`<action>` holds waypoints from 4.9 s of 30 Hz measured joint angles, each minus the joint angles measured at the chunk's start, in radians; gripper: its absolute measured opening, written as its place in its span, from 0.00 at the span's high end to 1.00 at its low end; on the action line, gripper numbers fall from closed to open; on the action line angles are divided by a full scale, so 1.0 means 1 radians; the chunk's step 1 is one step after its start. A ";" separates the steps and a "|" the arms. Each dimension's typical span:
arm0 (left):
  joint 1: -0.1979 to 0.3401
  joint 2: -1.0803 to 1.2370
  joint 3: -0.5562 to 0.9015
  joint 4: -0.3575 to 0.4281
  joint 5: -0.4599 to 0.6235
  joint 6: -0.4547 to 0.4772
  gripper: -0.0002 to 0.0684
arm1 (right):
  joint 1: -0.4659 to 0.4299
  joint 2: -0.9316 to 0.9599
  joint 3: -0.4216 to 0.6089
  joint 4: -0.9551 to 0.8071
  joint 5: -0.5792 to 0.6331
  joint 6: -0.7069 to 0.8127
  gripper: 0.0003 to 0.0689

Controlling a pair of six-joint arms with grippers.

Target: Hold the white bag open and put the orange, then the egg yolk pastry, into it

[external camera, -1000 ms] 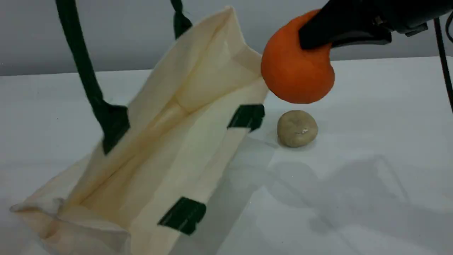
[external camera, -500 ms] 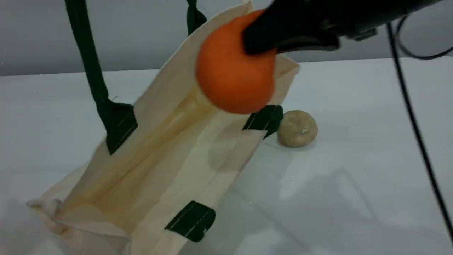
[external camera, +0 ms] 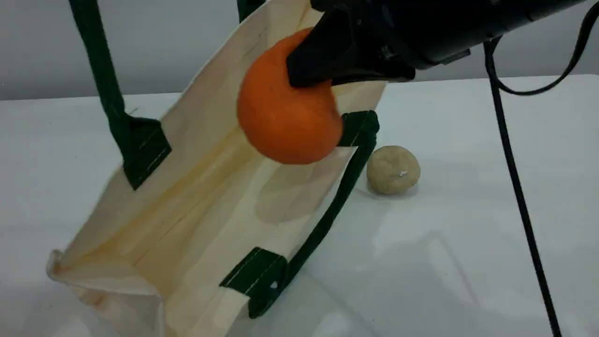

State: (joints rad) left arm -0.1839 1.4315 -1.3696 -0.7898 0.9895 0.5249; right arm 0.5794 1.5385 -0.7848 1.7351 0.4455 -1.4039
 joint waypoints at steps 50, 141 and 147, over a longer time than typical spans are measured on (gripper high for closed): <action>0.000 0.004 0.000 0.006 0.012 -0.003 0.90 | 0.100 0.428 -0.291 0.010 0.028 -0.097 0.67; 0.001 0.002 0.000 0.080 0.032 -0.010 0.90 | -0.319 0.751 -0.450 -0.495 -0.205 0.311 0.49; 0.001 0.002 0.000 0.080 0.032 -0.010 0.90 | -0.320 0.760 -0.451 -0.505 -0.178 0.305 0.82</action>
State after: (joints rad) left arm -0.1830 1.4337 -1.3696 -0.7094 1.0213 0.5145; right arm 0.2594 2.2988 -1.2356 1.2299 0.2675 -1.0991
